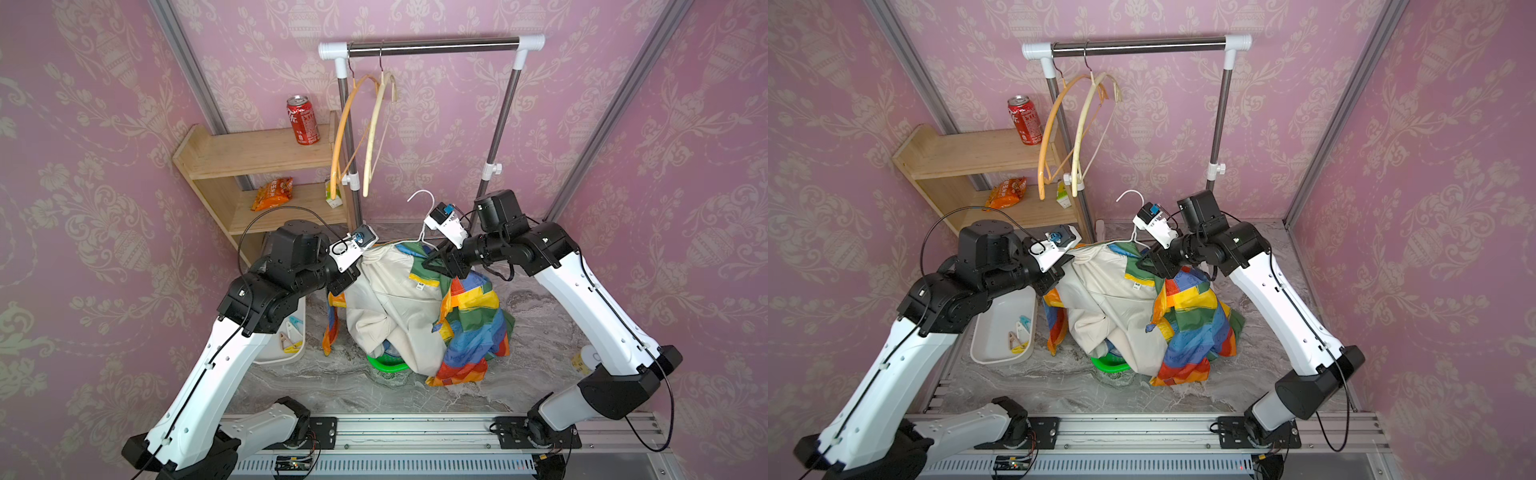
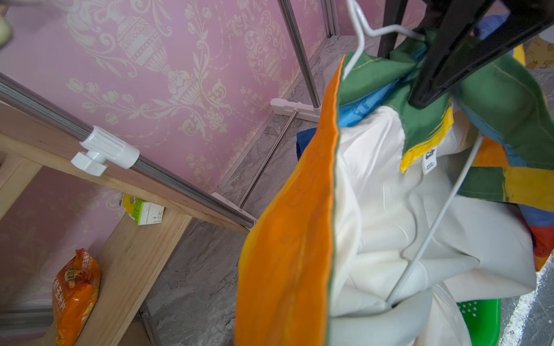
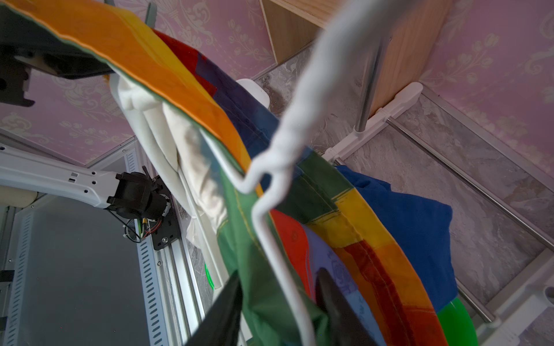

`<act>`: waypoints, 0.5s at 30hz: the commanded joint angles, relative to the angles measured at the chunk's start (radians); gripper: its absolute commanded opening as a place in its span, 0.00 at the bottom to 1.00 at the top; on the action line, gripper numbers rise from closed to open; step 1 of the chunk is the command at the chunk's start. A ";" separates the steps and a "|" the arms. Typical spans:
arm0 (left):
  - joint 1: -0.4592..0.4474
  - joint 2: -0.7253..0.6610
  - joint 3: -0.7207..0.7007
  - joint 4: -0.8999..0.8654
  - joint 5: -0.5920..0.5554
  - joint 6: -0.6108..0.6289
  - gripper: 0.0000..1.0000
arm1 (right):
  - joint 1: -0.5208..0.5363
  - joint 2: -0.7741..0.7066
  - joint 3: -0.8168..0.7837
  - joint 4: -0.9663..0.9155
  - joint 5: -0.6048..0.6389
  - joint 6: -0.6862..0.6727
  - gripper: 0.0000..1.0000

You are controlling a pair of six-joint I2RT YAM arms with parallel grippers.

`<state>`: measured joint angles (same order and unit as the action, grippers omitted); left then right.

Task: Remove the clothespins securing jackets to the hanger
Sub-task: Adjust the hanger.

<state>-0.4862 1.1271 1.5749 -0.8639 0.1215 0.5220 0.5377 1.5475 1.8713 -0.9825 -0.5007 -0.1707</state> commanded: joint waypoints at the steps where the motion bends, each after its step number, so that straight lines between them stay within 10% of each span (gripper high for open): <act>1: 0.011 -0.043 0.046 0.132 -0.017 -0.065 0.00 | 0.004 0.022 -0.027 -0.046 -0.057 0.038 0.19; 9: 0.011 -0.037 0.035 0.186 -0.094 -0.059 0.03 | 0.007 -0.074 -0.066 -0.002 0.061 0.081 0.00; 15: 0.011 -0.062 0.057 0.240 -0.182 -0.062 0.75 | 0.110 -0.186 -0.055 0.031 0.587 -0.007 0.00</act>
<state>-0.4816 1.0996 1.5806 -0.7212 0.0128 0.4934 0.5938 1.4288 1.8153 -0.9676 -0.2390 -0.1547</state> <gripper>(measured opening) 0.610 0.066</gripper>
